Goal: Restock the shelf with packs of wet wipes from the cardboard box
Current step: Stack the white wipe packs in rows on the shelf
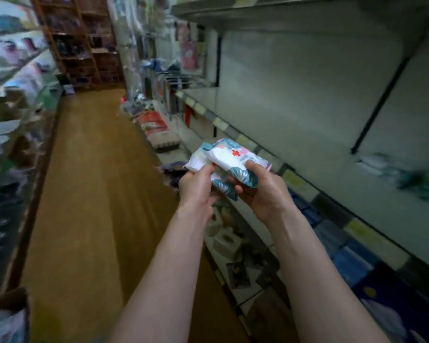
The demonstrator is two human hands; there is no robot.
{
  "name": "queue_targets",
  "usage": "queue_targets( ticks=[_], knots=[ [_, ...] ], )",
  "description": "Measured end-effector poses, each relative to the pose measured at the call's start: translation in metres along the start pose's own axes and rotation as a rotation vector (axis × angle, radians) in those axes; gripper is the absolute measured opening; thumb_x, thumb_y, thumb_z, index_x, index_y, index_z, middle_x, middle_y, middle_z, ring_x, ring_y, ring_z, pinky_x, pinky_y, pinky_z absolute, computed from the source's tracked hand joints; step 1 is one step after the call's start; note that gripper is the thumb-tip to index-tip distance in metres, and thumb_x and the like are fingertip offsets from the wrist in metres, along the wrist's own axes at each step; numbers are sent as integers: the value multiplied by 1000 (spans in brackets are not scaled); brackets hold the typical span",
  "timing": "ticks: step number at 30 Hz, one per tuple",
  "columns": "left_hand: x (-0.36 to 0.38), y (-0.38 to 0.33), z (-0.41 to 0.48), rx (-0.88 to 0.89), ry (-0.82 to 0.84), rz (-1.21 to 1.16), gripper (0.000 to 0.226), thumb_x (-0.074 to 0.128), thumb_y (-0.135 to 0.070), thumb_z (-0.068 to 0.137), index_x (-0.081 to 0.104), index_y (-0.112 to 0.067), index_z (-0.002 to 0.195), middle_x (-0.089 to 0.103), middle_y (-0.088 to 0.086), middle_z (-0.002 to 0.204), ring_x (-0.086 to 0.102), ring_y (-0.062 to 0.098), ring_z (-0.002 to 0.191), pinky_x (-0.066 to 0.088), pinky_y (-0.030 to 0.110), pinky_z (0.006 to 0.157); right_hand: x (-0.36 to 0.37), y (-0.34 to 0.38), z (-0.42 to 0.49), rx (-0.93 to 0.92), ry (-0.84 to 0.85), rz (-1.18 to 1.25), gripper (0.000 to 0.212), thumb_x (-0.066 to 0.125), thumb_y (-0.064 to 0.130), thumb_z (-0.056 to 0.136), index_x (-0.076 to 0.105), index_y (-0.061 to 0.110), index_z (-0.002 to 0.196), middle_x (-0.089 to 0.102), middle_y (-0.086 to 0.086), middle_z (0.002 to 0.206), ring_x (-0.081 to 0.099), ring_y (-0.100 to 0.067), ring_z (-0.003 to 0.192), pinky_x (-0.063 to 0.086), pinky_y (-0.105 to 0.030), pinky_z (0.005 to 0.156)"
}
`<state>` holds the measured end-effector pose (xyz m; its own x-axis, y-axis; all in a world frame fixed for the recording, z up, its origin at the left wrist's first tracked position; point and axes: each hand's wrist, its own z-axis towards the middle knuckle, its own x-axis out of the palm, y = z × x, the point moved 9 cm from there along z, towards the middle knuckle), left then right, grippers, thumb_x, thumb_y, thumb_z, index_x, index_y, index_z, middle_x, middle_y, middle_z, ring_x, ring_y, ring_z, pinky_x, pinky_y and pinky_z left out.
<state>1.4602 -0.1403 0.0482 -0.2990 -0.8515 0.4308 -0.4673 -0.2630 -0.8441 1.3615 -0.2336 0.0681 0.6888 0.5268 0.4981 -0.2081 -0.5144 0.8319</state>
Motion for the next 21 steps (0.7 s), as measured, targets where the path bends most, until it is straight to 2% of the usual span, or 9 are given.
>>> queue_targets(
  ticks=[3,5,7,9,10,14,18,21],
  knots=[
    [63,20,0,-54,139,31,14,51,-3,91,62,-11,93,68,15,89,67,29,83,56,49,81,-42,35,7,-46,-103,-1,15,56,18,95,61,4,93,69,-6,63,66,-12,50,43,-16,38],
    [97,33,5,-78,198,54,11,52,-3,90,60,-10,87,64,13,77,65,27,73,57,48,76,-68,57,11,-88,-185,-15,14,56,18,94,62,6,92,68,-5,62,64,-10,47,41,-14,36],
    [125,46,13,-104,231,76,10,53,-7,90,60,-9,83,63,11,72,64,24,66,59,41,62,-90,78,15,-149,-265,-31,11,58,17,92,64,8,92,68,-5,60,64,-10,46,40,-14,36],
    [152,56,20,-142,290,87,14,55,-17,91,64,-7,94,66,11,76,65,22,64,56,32,50,-108,95,18,-183,-325,-40,8,59,17,92,64,11,89,69,-4,59,64,-10,46,41,-14,37],
    [166,61,23,-172,336,90,20,56,-24,90,65,-8,100,68,11,80,65,21,67,55,30,51,-115,103,21,-192,-343,-46,8,59,17,93,63,12,89,70,-3,60,64,-10,46,40,-14,36],
    [212,75,34,-284,520,93,38,62,-43,85,66,-15,111,71,11,101,68,26,88,57,36,68,-141,126,34,-210,-432,-90,6,63,20,91,64,14,90,68,-2,67,59,-6,43,37,-13,35],
    [243,78,49,-318,614,140,42,69,-35,85,63,-12,119,71,13,105,70,29,92,59,36,63,-159,145,48,-207,-521,-195,12,67,23,89,65,11,88,61,0,62,48,-4,40,34,-14,35],
    [262,83,60,-389,651,155,37,67,-28,88,62,-10,119,70,16,106,68,31,92,58,36,58,-167,159,55,-203,-567,-235,13,66,20,89,64,10,82,61,2,53,50,-5,41,38,-16,36]
  ],
)
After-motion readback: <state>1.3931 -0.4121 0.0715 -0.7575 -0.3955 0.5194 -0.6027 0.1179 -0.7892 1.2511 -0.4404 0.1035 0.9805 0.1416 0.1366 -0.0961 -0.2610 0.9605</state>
